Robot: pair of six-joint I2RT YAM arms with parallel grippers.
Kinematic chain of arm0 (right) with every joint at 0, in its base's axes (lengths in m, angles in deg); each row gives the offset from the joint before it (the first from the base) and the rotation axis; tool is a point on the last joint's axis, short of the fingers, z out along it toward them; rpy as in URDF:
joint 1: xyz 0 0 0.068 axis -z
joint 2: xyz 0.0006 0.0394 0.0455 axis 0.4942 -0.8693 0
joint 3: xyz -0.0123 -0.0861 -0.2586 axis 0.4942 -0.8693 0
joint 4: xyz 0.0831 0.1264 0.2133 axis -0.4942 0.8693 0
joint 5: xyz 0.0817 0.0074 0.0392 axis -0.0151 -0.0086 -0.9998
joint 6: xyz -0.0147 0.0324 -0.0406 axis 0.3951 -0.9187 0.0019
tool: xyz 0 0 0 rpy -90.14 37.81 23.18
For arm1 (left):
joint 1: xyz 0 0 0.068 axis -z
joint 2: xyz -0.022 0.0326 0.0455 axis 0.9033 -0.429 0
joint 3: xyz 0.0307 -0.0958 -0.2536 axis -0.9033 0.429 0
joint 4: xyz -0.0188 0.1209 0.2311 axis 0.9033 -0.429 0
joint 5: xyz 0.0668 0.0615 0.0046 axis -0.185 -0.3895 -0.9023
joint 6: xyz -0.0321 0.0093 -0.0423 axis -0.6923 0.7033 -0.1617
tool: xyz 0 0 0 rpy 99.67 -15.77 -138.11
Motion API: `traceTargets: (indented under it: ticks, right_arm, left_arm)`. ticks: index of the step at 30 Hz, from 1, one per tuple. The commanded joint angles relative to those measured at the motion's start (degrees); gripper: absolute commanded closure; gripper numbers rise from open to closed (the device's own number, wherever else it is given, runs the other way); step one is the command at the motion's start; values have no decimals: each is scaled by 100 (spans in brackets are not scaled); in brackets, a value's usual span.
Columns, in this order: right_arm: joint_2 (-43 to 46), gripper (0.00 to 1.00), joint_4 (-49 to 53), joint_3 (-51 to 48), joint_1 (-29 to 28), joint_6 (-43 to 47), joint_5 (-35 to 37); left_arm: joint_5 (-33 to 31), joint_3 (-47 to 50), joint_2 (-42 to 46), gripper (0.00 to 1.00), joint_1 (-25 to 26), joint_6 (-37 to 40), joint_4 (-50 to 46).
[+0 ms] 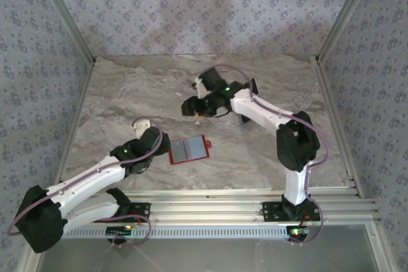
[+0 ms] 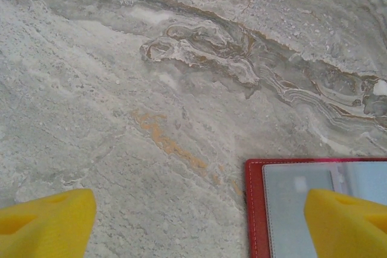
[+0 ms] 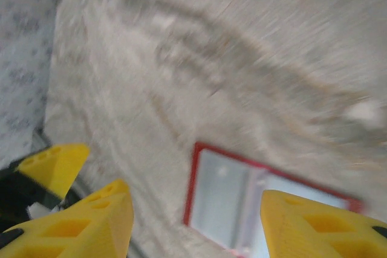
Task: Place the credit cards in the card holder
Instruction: Pick up the credit card from the storage box.
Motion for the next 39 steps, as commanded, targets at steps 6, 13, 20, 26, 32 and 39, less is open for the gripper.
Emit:
traceTargets:
  ticks: [6, 13, 20, 26, 32, 39]
  right_arm:
    - [2, 43, 1315, 437, 806, 1073, 2558]
    - [-832, 46, 1698, 1206, 1069, 1560, 3674]
    - [-1618, 50, 2015, 2013, 1142, 1795, 4107]
    - [-2043, 52, 2164, 2440, 1201, 1896, 4152]
    - [-2355, 54, 2232, 2642, 1221, 1949, 4060]
    - [-2590, 56, 2296, 2769, 1264, 1993, 3984]
  left_arm:
    - [121, -308, -531, 8, -150, 367, 131]
    - [245, -618, -967, 0, -401, 679, 134]
    - [283, -747, -1073, 0, -501, 717, 63]
    - [281, -755, -1074, 0, -500, 718, 21]
    - [277, -752, -1084, 0, -507, 744, 37]
    - [291, -732, -1106, 0, -526, 757, 74]
